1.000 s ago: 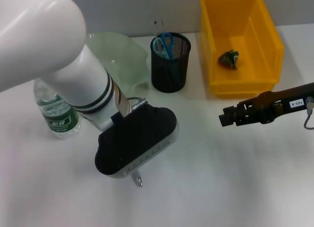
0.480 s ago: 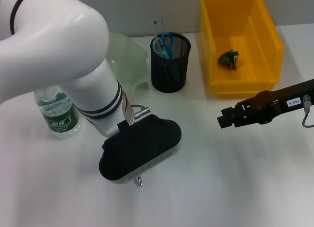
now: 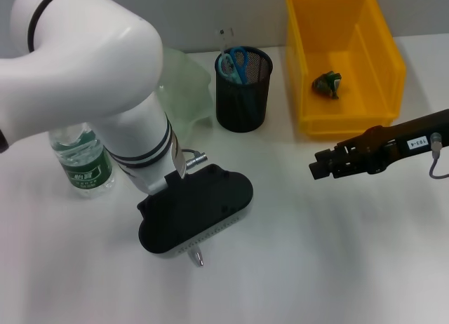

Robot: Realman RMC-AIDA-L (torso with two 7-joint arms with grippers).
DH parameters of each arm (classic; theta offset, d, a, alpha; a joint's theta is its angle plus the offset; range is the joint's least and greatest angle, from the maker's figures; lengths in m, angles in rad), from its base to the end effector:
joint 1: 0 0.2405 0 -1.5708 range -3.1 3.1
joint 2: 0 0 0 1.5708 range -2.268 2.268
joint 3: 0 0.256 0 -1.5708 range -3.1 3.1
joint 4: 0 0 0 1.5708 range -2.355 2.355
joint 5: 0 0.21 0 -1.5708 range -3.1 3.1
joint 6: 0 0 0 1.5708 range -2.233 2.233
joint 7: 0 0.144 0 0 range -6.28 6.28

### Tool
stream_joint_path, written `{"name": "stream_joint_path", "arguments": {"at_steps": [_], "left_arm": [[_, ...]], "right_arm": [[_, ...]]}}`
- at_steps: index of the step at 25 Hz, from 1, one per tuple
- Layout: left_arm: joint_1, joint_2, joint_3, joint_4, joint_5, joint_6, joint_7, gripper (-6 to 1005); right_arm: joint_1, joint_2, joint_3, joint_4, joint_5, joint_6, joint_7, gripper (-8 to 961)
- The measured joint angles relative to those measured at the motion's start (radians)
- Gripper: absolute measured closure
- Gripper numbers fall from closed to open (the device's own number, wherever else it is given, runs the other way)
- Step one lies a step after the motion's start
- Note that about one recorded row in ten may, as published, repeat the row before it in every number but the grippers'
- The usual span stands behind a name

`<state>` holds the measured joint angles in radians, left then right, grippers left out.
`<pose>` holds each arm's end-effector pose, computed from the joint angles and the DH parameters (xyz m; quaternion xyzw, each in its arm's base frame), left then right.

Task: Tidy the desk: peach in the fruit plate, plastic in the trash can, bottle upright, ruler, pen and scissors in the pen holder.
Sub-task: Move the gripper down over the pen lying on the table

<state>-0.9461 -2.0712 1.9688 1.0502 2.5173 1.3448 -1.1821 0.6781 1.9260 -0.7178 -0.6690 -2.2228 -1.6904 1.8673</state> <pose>-0.1170 0.3498 -0.1061 0.7601 -0.5569 -0.3108 0.1246 0.2520 0.3564 0.0465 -0.9275 0.3533 0.1177 0.0331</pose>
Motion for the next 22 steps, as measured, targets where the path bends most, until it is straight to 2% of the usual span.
{"name": "stream_joint_path", "arguments": {"at_steps": [22], "left_arm": [[-0.062,-0.007,0.015,-0.108,-0.041,-0.031,0.053,713]], "right_arm": [[0.01,0.001,-0.013,-0.004,0.0,0.005,-0.003,507]]}}
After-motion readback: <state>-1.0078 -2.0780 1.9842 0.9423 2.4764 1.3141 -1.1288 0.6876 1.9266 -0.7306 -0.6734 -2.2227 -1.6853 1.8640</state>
